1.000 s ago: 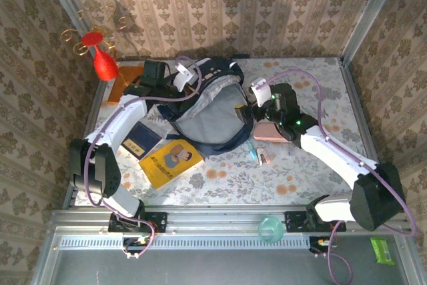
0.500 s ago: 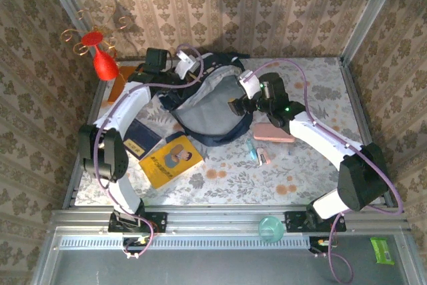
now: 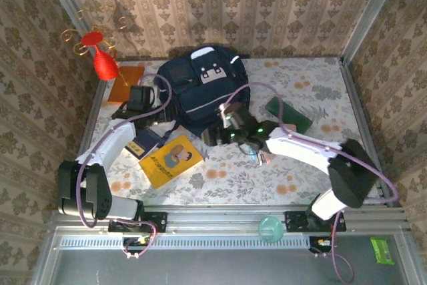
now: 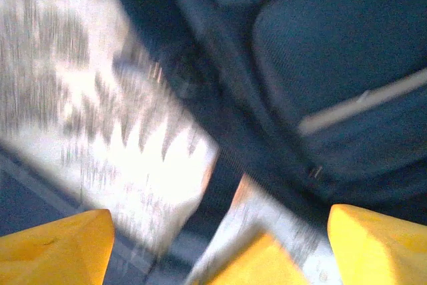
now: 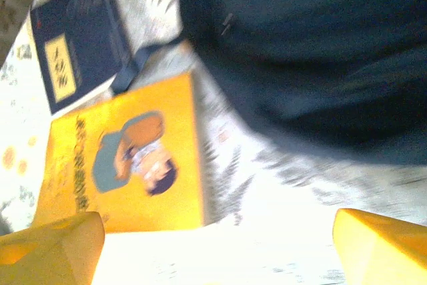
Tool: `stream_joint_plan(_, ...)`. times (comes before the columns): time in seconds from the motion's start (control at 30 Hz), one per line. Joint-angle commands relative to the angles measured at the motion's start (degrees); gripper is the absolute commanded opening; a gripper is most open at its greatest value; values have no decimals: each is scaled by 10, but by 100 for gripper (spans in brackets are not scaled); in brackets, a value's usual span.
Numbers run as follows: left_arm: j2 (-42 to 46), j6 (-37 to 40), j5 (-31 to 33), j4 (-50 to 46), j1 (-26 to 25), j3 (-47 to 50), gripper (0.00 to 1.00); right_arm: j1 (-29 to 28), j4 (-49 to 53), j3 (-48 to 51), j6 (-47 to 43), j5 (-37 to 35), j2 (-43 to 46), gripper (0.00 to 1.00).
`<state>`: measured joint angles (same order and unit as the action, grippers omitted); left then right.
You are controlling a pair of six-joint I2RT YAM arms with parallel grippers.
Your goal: Pack the student bag
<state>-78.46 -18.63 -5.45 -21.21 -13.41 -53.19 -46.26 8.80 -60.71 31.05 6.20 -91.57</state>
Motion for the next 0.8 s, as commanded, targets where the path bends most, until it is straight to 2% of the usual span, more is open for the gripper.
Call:
stream_joint_plan(0.0,50,-65,31,-72,-1,68,84,-42,2,-22,113,50,-55,90)
stream_joint_plan(0.17,78,-76,53,-77,39,135,85,-81,3,-34,112,110,-119,90)
stream_joint_plan(0.33,56,-97,8,-46,62,170,86,-110,-1,-29,98,110,-133,87)
stream_joint_plan(0.43,46,-101,-17,-45,61,177,83,-108,-41,-40,116,136,-163,85)
stream_joint_plan(0.6,75,-99,-54,-58,61,198,81,-90,-72,-57,127,110,-184,82)
stream_joint_plan(0.77,91,-137,-124,-51,40,226,80,-44,-107,-70,150,97,-196,72)
